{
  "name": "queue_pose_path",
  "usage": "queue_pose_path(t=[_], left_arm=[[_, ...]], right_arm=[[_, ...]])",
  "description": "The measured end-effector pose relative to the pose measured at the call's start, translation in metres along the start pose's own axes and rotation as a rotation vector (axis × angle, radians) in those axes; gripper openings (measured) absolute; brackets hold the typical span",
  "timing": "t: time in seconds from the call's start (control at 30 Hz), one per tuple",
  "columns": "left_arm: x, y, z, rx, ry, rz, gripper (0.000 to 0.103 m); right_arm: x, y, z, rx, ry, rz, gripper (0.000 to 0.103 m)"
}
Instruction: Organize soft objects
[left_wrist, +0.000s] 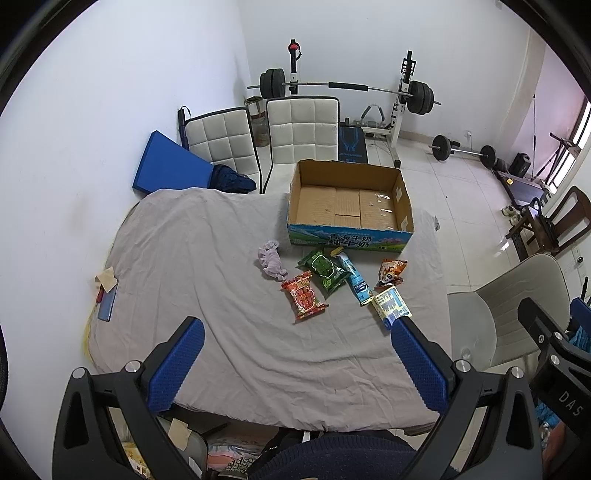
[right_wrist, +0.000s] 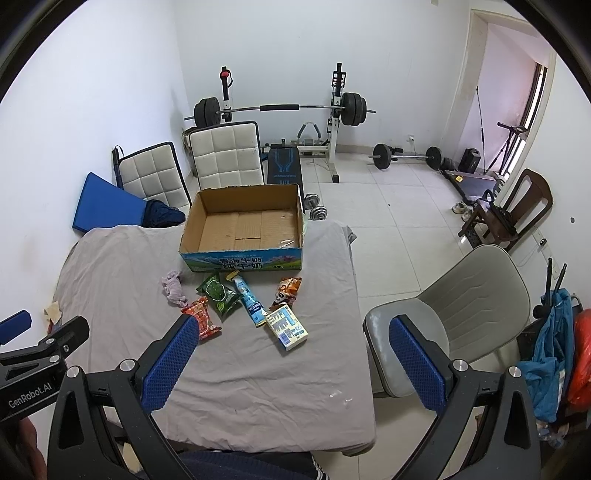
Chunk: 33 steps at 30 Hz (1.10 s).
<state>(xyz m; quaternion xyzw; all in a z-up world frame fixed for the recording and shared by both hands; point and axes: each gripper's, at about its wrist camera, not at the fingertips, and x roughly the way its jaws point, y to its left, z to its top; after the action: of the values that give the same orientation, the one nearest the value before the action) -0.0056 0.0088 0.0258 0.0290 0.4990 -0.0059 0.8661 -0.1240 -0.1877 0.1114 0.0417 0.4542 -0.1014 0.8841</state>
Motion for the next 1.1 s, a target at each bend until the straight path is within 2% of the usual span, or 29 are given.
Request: queue_pose_path(t=[1.1], left_arm=[[0.0040,0.0047,-0.0069,-0.025,0.000,-0.011,0.103]], right_arm=[[0.0041,-0.0052,-0.0051,0.023,0.014,0.020,0.103]])
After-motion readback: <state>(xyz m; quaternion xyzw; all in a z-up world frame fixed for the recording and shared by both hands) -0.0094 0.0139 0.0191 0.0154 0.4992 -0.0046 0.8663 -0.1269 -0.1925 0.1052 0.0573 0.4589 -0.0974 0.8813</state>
